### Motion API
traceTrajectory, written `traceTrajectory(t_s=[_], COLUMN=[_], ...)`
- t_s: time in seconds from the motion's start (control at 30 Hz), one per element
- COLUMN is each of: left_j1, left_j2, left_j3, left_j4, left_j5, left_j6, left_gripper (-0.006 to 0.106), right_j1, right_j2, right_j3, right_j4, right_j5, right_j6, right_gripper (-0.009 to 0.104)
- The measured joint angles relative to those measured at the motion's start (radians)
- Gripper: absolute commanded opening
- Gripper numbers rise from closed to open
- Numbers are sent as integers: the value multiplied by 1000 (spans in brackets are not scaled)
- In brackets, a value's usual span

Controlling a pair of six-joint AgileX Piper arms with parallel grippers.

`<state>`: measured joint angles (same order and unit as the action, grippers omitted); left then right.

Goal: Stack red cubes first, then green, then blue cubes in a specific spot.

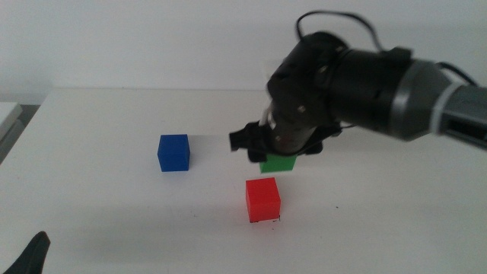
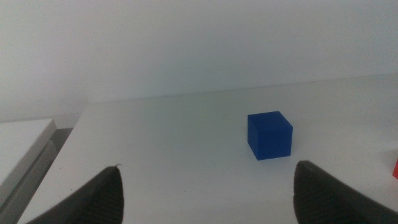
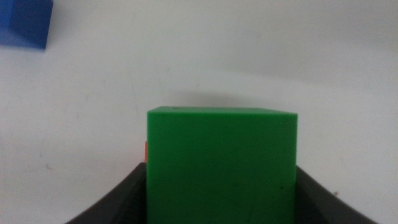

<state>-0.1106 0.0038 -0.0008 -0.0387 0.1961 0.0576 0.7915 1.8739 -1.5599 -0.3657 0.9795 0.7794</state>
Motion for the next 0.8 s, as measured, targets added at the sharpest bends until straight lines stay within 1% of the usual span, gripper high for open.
traceTrajectory(t_s=[0.27,0.7,0.8], left_j1=[0,0,0], left_j2=[0,0,0], left_j3=[0,0,0], left_j4=[0,0,0], left_j5=[0,0,0], left_j6=[0,0,0], left_gripper=[94,94,94], right_j1=[30,55,63], right_j2=[75,83,83], right_j3=[-5,-9,-9], right_j4=[2,11,21], right_j5=[8,8,8], right_j6=[4,6,12], right_gripper=[8,8,8])
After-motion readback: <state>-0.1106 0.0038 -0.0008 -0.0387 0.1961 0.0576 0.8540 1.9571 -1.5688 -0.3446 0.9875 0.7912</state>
